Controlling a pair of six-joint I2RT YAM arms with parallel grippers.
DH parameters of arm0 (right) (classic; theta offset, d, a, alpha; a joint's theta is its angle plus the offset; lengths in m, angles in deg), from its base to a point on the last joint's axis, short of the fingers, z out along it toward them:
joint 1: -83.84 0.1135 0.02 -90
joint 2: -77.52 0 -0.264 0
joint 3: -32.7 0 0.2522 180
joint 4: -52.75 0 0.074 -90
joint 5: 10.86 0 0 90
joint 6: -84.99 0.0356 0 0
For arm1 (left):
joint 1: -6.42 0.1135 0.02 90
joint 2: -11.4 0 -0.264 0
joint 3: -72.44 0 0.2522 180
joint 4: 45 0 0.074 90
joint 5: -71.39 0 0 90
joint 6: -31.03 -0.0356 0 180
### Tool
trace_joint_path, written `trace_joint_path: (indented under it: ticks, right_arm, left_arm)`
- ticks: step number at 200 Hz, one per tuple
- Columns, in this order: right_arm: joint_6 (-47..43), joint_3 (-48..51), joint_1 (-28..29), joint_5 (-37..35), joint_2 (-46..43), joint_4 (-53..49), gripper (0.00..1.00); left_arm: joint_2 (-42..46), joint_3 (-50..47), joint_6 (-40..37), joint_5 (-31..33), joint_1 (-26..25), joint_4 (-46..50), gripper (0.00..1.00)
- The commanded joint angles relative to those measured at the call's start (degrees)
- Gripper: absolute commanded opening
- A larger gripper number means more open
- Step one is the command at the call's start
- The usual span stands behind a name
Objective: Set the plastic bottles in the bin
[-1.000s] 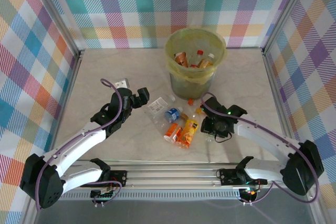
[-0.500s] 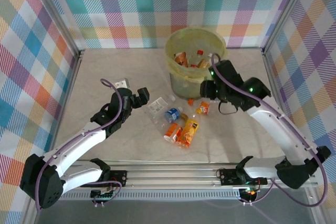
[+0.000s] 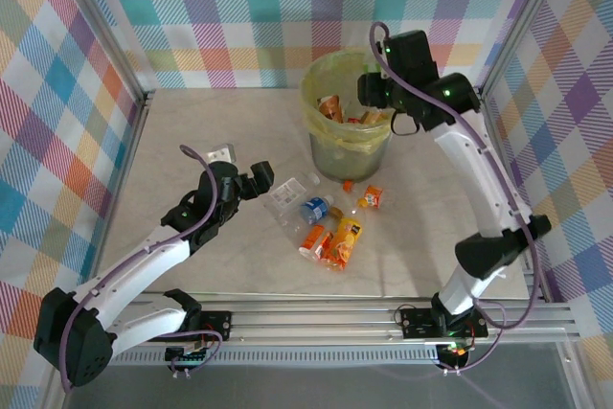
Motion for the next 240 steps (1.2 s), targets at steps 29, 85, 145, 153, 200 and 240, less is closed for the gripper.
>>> trace_joint_path:
  ticks: [29, 85, 145, 153, 200, 240]
  right_arm:
    - [-11.6, -13.9, -2.0, 2.1, 11.4, -3.2, 0.36]
    - [-20.9, -20.9, -4.0, 0.4, 20.6, -6.6, 0.36]
    - [-20.8, -16.3, -7.0, 4.4, 21.0, -6.6, 0.42]
    - [-20.8, -15.3, -7.2, 4.7, 20.9, -6.4, 0.44]
    - [-20.6, -12.7, -8.1, 5.7, 20.8, -5.5, 0.51]
    - [-20.5, -12.9, -8.1, 6.1, 20.9, -5.7, 0.68]
  left_arm:
    - [2.4, -0.6, 0.5, -0.6, 0.5, 0.8, 1.0]
    - [3.5, -0.6, 0.0, 0.4, 0.5, 1.6, 1.0]
    - [2.9, 0.0, -0.2, 1.1, 0.5, 1.9, 1.0]
    - [2.7, 0.0, -0.2, 1.2, 0.5, 1.9, 1.0]
    - [2.3, 0.3, -0.1, 1.3, 0.5, 2.0, 1.0]
    - [2.4, 0.3, 0.1, 1.1, 0.5, 2.2, 1.0]
